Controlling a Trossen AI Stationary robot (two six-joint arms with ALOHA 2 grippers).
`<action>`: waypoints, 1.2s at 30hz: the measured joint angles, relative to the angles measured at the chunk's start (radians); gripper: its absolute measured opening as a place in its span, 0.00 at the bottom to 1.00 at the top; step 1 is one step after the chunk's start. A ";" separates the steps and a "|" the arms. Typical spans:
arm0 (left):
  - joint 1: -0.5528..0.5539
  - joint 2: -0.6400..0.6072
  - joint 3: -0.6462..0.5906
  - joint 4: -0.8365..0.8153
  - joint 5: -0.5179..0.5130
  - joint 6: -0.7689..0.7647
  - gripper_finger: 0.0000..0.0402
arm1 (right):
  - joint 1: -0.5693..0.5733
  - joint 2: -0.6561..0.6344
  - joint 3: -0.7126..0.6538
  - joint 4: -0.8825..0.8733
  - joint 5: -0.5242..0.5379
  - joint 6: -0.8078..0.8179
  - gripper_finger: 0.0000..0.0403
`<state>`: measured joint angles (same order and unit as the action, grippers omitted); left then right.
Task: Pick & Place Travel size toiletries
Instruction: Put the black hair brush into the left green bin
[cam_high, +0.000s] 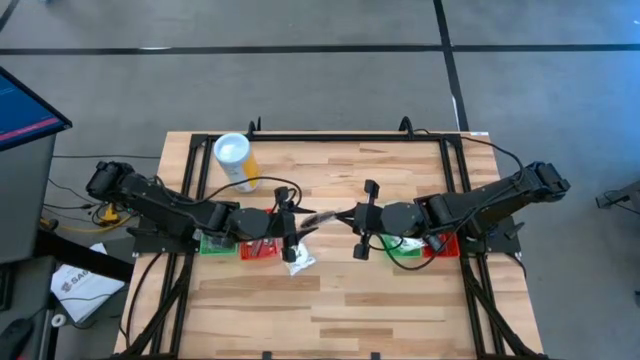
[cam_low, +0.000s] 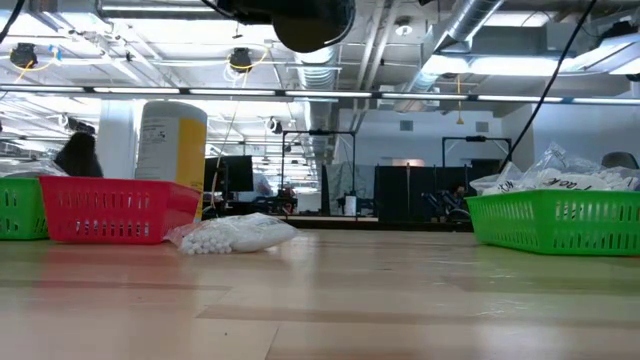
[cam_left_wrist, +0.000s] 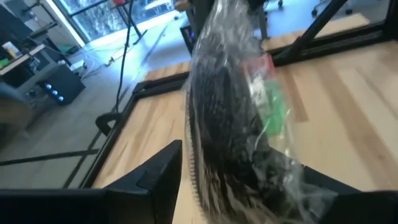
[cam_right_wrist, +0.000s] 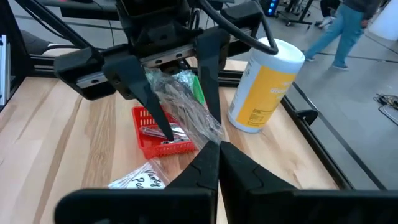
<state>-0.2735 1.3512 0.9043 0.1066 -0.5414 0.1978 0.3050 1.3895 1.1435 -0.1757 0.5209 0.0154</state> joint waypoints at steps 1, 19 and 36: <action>0.001 0.001 0.000 -0.006 -0.003 0.000 0.44 | 0.000 0.000 0.000 0.000 0.000 0.000 0.00; 0.001 0.002 0.000 -0.006 -0.012 0.000 0.36 | 0.000 0.000 0.000 -0.003 0.000 0.000 0.00; -0.002 0.002 -0.001 -0.014 -0.037 -0.030 0.05 | 0.000 0.000 -0.001 -0.006 0.001 0.001 0.00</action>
<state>-0.2756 1.3529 0.9035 0.0926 -0.5780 0.1677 0.3046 1.3895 1.1423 -0.1822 0.5220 0.0162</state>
